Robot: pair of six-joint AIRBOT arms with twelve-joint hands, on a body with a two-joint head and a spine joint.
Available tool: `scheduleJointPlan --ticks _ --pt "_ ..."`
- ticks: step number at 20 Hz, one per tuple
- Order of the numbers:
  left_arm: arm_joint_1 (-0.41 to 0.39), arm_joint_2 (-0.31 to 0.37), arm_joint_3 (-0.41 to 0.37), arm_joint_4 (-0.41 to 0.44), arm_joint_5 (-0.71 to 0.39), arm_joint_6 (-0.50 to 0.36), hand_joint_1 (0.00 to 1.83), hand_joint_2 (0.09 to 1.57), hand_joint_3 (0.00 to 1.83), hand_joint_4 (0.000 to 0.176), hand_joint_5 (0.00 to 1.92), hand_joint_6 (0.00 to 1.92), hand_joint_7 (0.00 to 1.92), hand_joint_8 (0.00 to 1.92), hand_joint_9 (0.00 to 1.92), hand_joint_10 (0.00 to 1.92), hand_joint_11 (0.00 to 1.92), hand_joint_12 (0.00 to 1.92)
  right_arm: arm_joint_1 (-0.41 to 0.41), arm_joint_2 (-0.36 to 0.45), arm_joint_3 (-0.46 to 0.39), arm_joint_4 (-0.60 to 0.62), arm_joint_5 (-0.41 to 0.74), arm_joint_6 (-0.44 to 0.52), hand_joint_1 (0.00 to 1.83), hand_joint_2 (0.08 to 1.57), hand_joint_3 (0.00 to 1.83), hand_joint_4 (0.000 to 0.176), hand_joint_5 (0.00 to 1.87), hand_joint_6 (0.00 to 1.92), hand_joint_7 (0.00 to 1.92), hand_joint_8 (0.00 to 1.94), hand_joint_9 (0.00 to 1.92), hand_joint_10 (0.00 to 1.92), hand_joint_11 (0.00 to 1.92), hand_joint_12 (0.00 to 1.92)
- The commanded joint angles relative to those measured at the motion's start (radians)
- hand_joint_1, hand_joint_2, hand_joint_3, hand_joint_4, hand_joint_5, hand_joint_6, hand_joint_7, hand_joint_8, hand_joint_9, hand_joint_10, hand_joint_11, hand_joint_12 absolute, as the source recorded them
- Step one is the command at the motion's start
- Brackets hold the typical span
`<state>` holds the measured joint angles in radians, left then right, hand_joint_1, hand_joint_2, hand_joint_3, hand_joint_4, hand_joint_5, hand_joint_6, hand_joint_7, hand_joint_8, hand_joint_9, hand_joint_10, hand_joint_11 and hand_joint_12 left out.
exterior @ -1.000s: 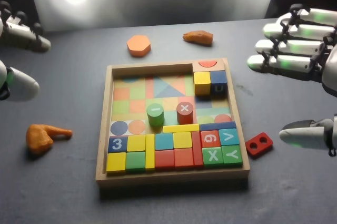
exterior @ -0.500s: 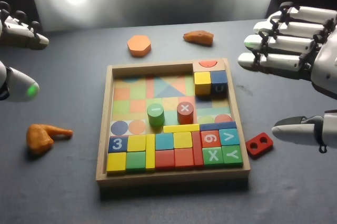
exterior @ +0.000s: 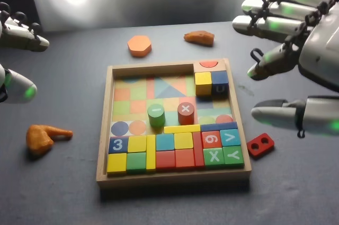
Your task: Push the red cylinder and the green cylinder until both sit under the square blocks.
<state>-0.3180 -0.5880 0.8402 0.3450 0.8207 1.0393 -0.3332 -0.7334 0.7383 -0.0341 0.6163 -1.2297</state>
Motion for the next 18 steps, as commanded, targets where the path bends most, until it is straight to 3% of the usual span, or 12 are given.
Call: scheduleJointPlan --ticks 1,4,5,10,15,17,18 --pt "-0.012 0.013 0.000 0.031 -0.070 0.005 0.00 1.28 0.00 0.058 0.08 0.00 0.08 0.00 0.06 0.00 0.00 0.19 -0.013 -0.002 0.005 0.000 0.120 -0.007 0.13 1.20 0.00 0.000 0.94 0.02 0.26 0.01 0.11 0.00 0.00 0.34" --pt "-0.018 0.011 0.001 0.032 -0.099 0.005 0.01 1.28 0.00 0.047 0.10 0.00 0.09 0.00 0.08 0.01 0.00 0.27 -0.079 -0.094 0.069 0.059 0.177 -0.117 0.09 1.20 0.00 0.000 0.93 0.01 0.25 0.00 0.10 0.01 0.00 0.25" --pt "-0.019 0.010 -0.001 0.032 -0.099 0.006 0.01 1.28 0.00 0.053 0.09 0.00 0.09 0.00 0.09 0.01 0.00 0.34 -0.078 -0.123 0.092 0.097 0.157 -0.158 0.11 1.21 0.00 0.000 0.93 0.00 0.23 0.00 0.06 0.01 0.00 0.05" --pt "-0.016 0.012 -0.004 0.037 -0.088 0.006 0.00 1.28 0.00 0.052 0.08 0.01 0.09 0.00 0.08 0.00 0.00 0.21 -0.021 -0.261 0.168 0.337 0.057 -0.362 0.08 1.21 0.00 0.000 0.89 0.00 0.22 0.00 0.05 0.01 0.00 0.00" --pt "-0.016 0.012 -0.003 0.037 -0.082 0.006 0.06 1.28 0.00 0.060 0.10 0.00 0.10 0.00 0.08 0.00 0.00 0.20 0.086 -0.380 0.240 0.460 -0.086 -0.383 0.06 1.21 0.00 0.000 0.87 0.00 0.20 0.00 0.09 0.02 0.03 0.03" --pt "-0.016 0.012 -0.002 0.037 -0.081 0.006 0.12 1.27 0.00 0.050 0.14 0.01 0.13 0.01 0.10 0.01 0.00 0.25 0.114 -0.410 0.257 0.497 -0.122 -0.383 0.11 1.20 0.00 0.000 0.89 0.00 0.19 0.00 0.06 0.01 0.00 0.01" --pt "-0.016 0.012 -0.002 0.037 -0.081 0.006 0.08 1.27 0.00 0.053 0.13 0.01 0.13 0.00 0.10 0.01 0.00 0.26 0.132 -0.431 0.272 0.537 -0.161 -0.384 0.13 1.19 0.00 0.000 0.89 0.01 0.19 0.00 0.04 0.00 0.00 0.00"
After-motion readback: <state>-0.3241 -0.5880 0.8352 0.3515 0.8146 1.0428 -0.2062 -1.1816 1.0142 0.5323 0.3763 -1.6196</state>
